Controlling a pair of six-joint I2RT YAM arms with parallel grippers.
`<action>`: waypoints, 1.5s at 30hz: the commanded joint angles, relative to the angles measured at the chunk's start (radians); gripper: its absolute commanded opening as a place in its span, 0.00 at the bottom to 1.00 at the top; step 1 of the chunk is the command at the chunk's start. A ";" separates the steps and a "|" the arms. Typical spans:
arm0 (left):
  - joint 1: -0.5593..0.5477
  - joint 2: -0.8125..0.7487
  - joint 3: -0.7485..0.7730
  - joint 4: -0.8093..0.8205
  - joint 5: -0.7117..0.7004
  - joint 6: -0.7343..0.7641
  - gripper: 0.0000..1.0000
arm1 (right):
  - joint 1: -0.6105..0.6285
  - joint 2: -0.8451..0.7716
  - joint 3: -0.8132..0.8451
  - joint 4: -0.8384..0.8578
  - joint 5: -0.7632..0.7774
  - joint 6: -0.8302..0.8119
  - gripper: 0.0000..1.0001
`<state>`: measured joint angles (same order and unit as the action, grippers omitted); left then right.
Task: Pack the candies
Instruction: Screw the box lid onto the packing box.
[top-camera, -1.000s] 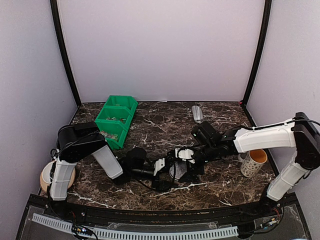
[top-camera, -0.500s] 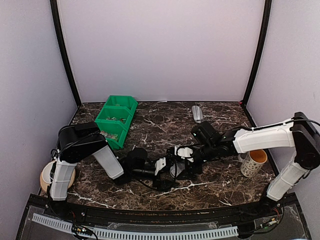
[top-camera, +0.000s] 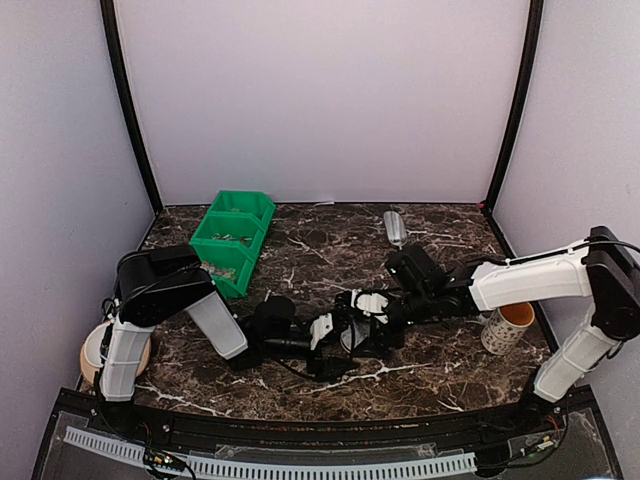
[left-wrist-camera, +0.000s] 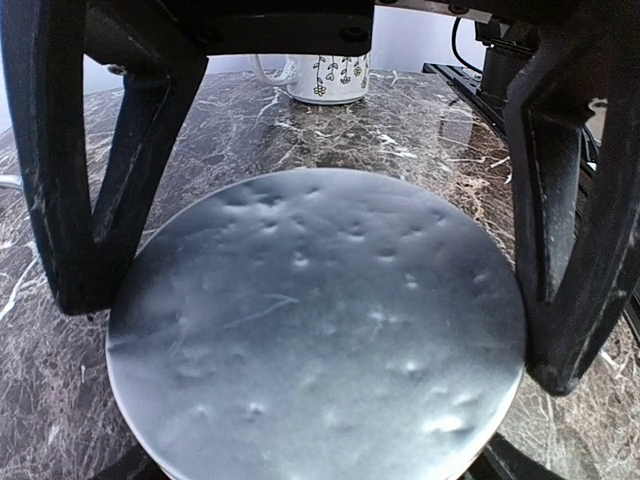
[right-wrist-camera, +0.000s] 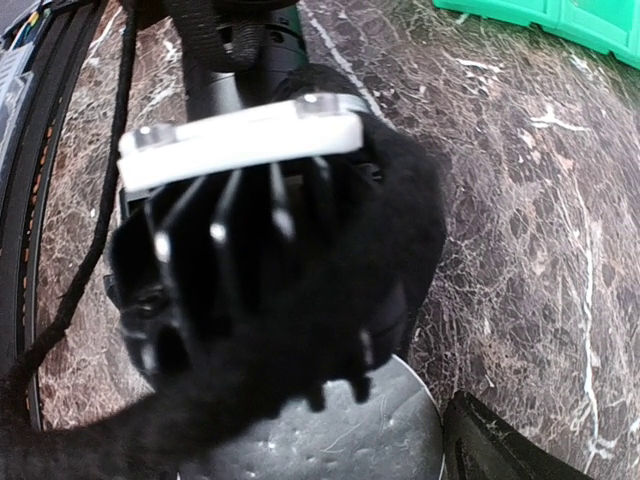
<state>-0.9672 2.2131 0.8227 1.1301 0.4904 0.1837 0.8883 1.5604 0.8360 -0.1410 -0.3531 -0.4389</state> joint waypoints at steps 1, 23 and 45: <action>0.008 0.085 -0.032 -0.202 -0.090 -0.001 0.79 | 0.002 -0.038 -0.043 0.032 0.042 0.039 0.92; 0.008 0.089 -0.033 -0.200 -0.097 0.000 0.79 | -0.053 -0.046 -0.035 0.034 -0.020 0.068 0.93; 0.007 0.096 0.019 -0.282 -0.293 -0.066 0.78 | -0.007 -0.042 -0.121 0.205 0.136 0.247 0.85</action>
<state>-0.9737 2.2257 0.8566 1.1233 0.3485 0.1349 0.8436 1.5219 0.7441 0.0090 -0.2844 -0.2687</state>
